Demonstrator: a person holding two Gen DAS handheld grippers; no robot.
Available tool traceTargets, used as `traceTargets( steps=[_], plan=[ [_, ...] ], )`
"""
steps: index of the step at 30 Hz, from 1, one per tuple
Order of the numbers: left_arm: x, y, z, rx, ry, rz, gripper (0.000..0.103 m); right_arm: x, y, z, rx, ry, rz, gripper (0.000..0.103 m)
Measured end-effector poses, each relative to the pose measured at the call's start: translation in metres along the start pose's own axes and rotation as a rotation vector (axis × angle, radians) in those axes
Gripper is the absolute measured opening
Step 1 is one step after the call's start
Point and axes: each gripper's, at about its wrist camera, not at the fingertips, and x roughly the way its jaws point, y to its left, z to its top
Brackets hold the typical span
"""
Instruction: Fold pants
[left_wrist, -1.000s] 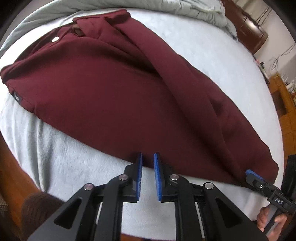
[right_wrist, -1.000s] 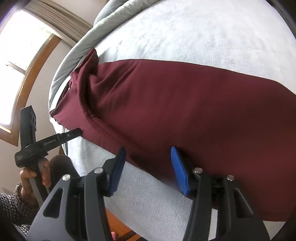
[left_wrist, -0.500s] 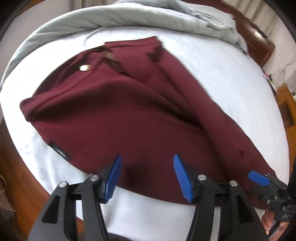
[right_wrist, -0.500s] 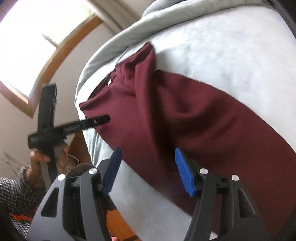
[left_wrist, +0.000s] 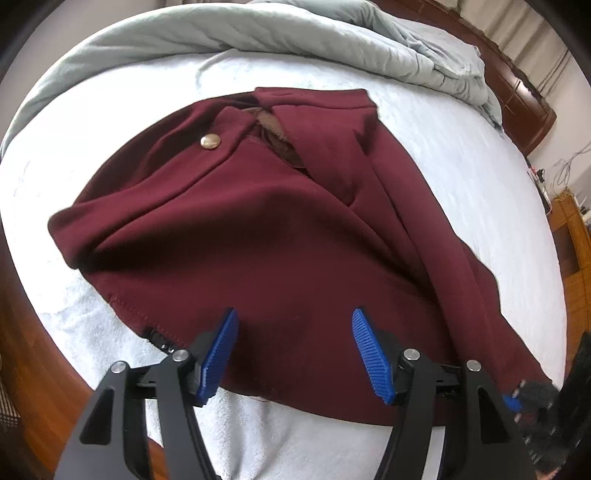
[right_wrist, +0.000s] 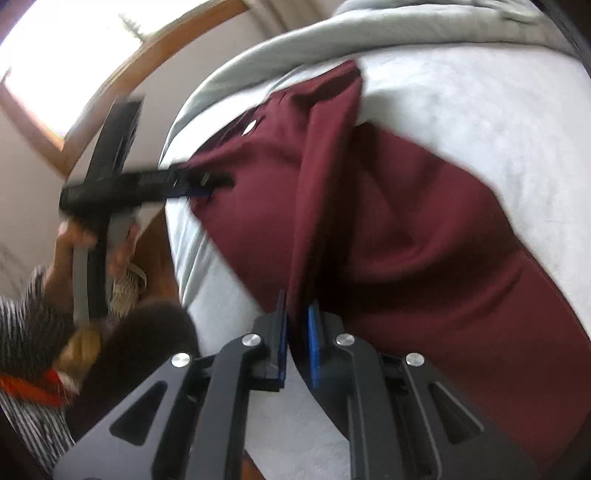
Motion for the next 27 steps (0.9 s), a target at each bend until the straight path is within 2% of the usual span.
traceTargets(
  steps=[2, 3, 5, 7, 10, 13, 18, 23, 27],
  plan=[
    [0.002, 0.004, -0.001, 0.003, 0.000, 0.010, 0.065, 0.027, 0.000, -0.011, 0.002, 0.082, -0.038, 0.009],
    [0.003, 0.006, -0.001, 0.005, 0.002, 0.011, 0.065, 0.036, -0.002, -0.013, 0.003, 0.086, -0.050, 0.011],
    [0.002, 0.010, -0.001, 0.005, 0.007, -0.001, 0.065, 0.034, -0.005, -0.010, 0.023, 0.075, -0.006, 0.026],
    [0.000, 0.011, 0.001, 0.010, 0.002, -0.001, 0.066, 0.023, -0.003, -0.003, 0.028, 0.071, 0.052, 0.056],
    [-0.006, 0.017, 0.005, 0.017, -0.010, 0.003, 0.069, 0.007, 0.002, 0.012, 0.007, 0.043, 0.088, 0.058],
    [-0.014, 0.027, 0.009, 0.002, -0.035, 0.000, 0.071, 0.000, -0.008, 0.037, 0.051, 0.001, 0.113, 0.058],
    [-0.010, 0.050, 0.022, -0.022, -0.041, 0.020, 0.073, 0.016, -0.032, 0.086, 0.132, -0.009, 0.138, 0.056],
    [0.003, 0.071, 0.031, -0.049, -0.010, -0.021, 0.073, 0.020, -0.038, 0.124, 0.143, -0.035, 0.061, 0.058],
    [0.002, 0.072, 0.030, -0.038, -0.015, -0.042, 0.073, 0.052, -0.068, 0.164, 0.257, -0.011, 0.084, 0.058]
  ],
)
